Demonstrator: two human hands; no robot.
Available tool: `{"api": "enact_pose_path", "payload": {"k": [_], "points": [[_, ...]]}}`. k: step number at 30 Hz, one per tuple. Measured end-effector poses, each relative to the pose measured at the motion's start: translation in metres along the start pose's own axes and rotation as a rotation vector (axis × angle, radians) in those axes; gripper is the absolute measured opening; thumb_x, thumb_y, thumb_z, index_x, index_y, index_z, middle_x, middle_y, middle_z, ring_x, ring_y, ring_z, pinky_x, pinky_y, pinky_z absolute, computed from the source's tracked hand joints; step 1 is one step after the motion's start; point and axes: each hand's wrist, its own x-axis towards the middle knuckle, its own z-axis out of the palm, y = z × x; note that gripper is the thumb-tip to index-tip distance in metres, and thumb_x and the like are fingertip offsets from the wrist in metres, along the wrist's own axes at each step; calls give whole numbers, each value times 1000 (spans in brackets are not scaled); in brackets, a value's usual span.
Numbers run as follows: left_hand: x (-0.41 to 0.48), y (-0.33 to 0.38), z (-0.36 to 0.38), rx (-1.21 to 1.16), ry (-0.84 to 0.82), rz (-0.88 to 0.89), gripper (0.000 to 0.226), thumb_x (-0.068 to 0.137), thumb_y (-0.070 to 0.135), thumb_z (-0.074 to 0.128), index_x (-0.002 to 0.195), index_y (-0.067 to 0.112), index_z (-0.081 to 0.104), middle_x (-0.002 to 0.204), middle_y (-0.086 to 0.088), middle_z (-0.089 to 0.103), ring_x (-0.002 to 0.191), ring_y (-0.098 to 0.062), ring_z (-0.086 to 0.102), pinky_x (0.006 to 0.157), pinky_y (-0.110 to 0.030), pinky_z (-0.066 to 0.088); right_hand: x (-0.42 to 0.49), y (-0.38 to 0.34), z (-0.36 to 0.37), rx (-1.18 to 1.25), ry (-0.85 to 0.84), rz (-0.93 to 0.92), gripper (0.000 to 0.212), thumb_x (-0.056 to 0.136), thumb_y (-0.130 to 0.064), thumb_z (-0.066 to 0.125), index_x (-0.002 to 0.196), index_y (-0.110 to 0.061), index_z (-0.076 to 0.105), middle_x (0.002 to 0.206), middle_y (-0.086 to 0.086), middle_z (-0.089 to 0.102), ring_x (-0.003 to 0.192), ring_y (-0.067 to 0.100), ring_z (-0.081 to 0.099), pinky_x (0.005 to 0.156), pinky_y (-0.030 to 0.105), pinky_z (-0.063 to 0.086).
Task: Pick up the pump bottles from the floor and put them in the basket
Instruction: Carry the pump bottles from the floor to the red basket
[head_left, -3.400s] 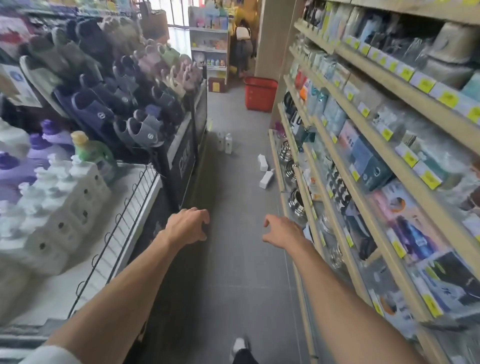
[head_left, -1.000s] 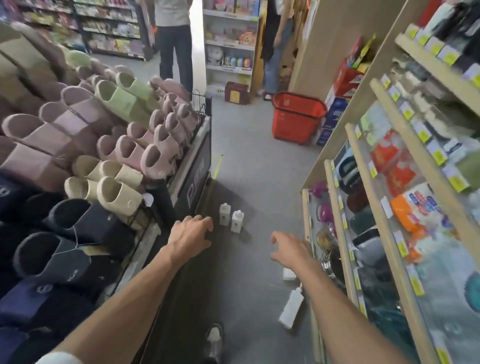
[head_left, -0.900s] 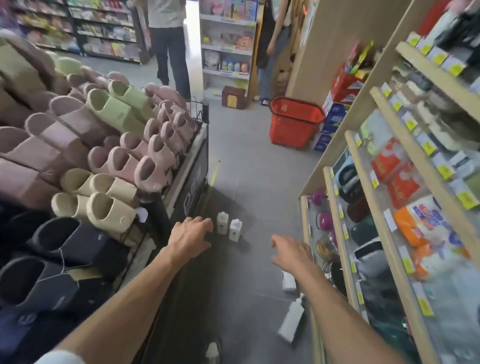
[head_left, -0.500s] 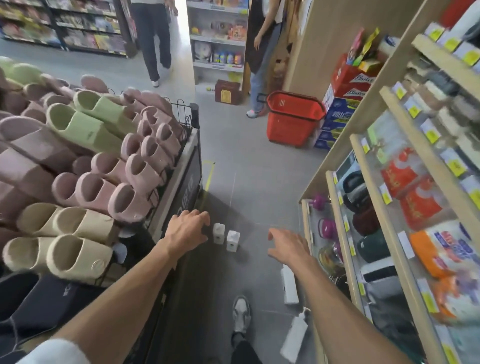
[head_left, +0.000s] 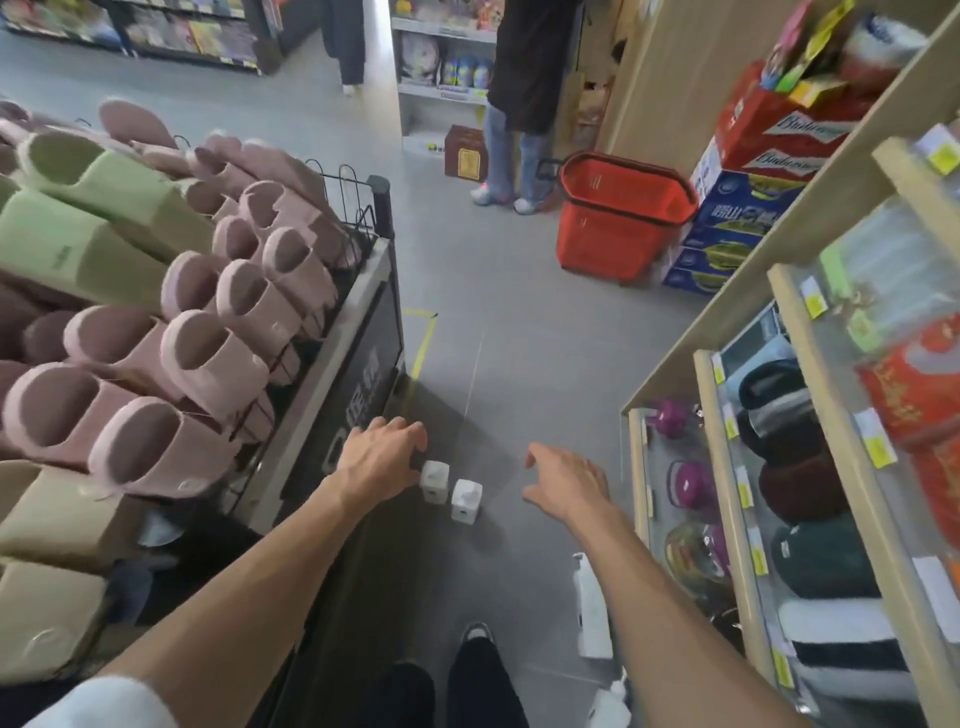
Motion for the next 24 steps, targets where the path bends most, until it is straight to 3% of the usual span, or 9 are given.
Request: {"api": "enact_pose_path", "payload": {"k": [9,16,19,24], "points": [[162,-41,224,28,60,21,45,88,43,69,127,31,52,124,2,57,117,-24,52,93,-42,44,193,35,190,53,7,-4,41,89,-33,67,127,-29,56,134,3,62,122,26,59,94,33,45],[254,-99,398,-132,111,53,40,84,38,76,117,22,60,117,-4,60,104,-25,58,84,-36,49,318,61,361,49,-10,-11,47,89,-40,71,131,-27,56,137,6,60,126,29,57,98,36,45],[273,-124,459,-144,90,38,44,81,41,79,117,28,58,115,2,61,102,-20,58,81,-34,49,351,67,416,39,-22,0,47,87,-44,69,130,-30,57,136,8,61,122,30,59,96,36,46],[299,-154,542,-427,68,-19,56,72,32,88,117,22,57,116,2,57,106,-19,58,80,-30,45,383,83,478,-1,-41,-11,60,84,-48,72,138,-32,52,142,3,58,127,28,56,97,36,45]]}}
